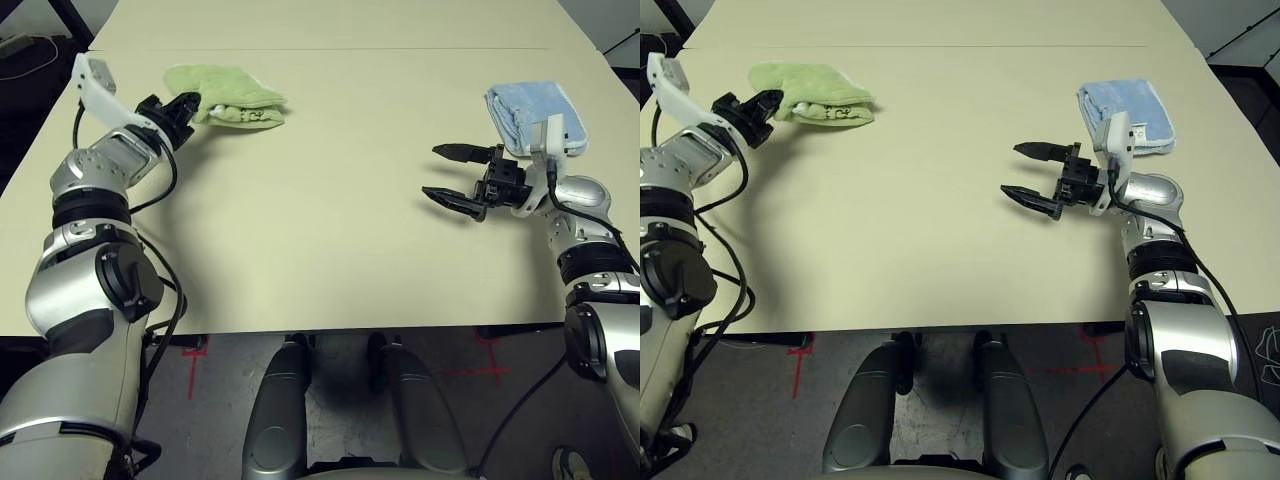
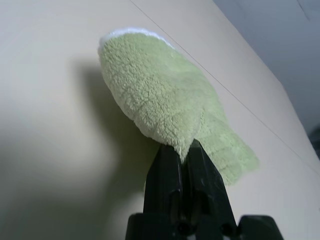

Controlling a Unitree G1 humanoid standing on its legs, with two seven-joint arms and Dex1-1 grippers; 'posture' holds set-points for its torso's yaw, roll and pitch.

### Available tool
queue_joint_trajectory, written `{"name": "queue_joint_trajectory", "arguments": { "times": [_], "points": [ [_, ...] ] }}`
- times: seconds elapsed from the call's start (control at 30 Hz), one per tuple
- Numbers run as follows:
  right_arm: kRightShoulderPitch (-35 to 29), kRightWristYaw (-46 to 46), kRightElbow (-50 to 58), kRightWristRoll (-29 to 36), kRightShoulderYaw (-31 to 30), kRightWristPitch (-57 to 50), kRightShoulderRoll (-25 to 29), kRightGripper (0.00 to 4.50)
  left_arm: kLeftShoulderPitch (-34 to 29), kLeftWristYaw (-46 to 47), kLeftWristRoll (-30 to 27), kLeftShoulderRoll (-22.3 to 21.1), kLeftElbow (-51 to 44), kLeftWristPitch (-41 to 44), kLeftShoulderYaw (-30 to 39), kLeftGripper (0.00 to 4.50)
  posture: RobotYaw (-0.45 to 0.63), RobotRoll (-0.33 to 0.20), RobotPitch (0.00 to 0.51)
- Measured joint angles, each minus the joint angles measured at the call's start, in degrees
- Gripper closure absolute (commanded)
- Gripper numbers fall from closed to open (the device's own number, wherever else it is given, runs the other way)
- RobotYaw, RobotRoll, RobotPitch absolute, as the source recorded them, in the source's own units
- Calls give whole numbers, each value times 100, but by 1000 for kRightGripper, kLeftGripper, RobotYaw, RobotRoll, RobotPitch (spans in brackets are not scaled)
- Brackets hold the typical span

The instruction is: Fold the towel and set it aside.

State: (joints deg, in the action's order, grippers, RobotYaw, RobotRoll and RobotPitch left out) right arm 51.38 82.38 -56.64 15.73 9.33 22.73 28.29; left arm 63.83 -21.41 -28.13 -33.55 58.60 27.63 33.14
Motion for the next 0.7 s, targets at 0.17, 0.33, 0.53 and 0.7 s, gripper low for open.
{"name": "queue_joint_trajectory", "arguments": {
  "times": [0.17, 0.33, 0.53, 0.7],
  "points": [
    [11, -47, -5, 2, 0, -1, -28, 0, -469, 760, -192, 332, -968, -260, 313, 4486, 76, 0, 220],
    [13, -47, -5, 3, 0, -2, -36, 0, -877, 1380, -369, 695, -1966, -489, 501, 4486, 78, 0, 216],
    [16, -45, -6, 2, -1, -2, -41, 0, -1293, 2027, -540, 1059, -2519, -756, 687, 4486, 76, 0, 216],
    [76, -45, -11, 0, -1, -2, -59, 0, -1345, 2309, -628, 1168, -2667, -844, 724, 4486, 73, 0, 215]
  ]
}}
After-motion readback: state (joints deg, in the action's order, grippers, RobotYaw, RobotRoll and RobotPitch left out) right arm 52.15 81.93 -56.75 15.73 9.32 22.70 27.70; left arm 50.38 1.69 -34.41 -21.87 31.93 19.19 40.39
